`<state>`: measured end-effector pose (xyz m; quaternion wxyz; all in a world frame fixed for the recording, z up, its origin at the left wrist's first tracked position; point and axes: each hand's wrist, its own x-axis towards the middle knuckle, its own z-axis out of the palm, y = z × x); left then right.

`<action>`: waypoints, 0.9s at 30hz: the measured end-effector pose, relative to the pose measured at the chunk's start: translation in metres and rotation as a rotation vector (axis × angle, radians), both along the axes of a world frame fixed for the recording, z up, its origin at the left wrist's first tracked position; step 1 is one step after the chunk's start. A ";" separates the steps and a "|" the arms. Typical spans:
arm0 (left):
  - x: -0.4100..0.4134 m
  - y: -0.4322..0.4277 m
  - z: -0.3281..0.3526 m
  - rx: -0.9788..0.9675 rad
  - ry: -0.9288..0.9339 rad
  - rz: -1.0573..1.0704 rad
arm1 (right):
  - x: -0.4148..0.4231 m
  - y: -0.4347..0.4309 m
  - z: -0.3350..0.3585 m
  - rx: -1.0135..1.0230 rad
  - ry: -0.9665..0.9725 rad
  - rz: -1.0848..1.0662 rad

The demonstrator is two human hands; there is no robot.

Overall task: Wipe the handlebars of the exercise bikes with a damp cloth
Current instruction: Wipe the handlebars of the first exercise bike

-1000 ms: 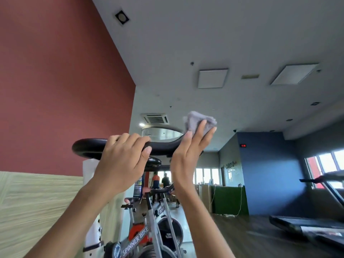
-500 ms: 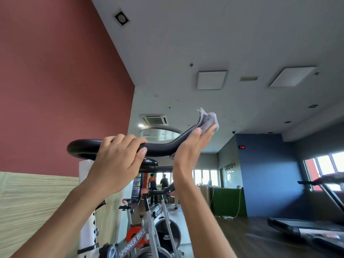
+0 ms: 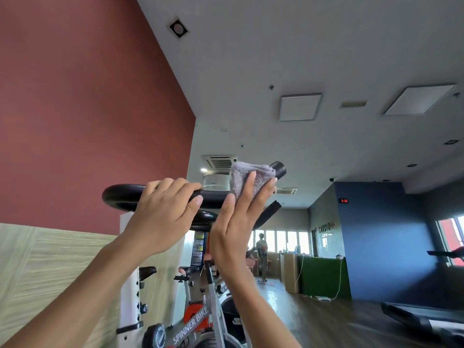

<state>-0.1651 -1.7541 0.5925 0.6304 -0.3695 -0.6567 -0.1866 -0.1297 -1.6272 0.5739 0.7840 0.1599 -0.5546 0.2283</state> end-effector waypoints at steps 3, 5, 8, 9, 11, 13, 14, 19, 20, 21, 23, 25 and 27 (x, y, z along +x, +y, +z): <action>-0.001 -0.007 0.003 -0.074 -0.030 -0.004 | 0.004 0.037 0.019 0.028 0.015 -0.164; -0.004 -0.012 0.002 -0.077 -0.009 0.009 | 0.012 0.047 0.030 -0.010 0.024 -0.249; -0.011 -0.017 -0.001 -0.046 0.001 0.066 | 0.006 0.035 0.011 0.239 0.006 -0.567; -0.012 -0.017 -0.001 -0.042 -0.001 0.076 | 0.006 0.035 0.003 0.381 0.000 -0.683; -0.011 -0.018 -0.001 -0.036 -0.009 0.078 | 0.015 0.052 0.009 0.541 -0.004 -0.841; -0.013 -0.025 -0.002 -0.002 -0.031 0.073 | 0.029 0.069 0.025 0.458 -0.007 -0.879; -0.016 -0.031 -0.003 0.019 -0.050 0.071 | 0.033 0.071 0.031 0.360 -0.012 -0.844; -0.022 -0.046 -0.006 0.019 -0.092 0.102 | 0.015 0.020 0.010 0.276 -0.066 -0.733; -0.022 -0.045 -0.006 0.021 -0.089 0.106 | 0.015 0.020 0.008 0.353 -0.072 -0.777; -0.021 -0.045 -0.006 0.022 -0.087 0.106 | 0.019 0.027 0.011 0.418 -0.071 -0.841; -0.022 -0.044 -0.006 0.016 -0.095 0.101 | 0.026 0.050 0.018 0.439 -0.045 -0.960; -0.024 -0.044 -0.006 0.022 -0.097 0.086 | 0.028 0.060 0.020 0.314 -0.036 -0.919; -0.024 -0.042 -0.007 0.040 -0.092 0.068 | 0.019 0.042 0.014 0.196 -0.040 -0.777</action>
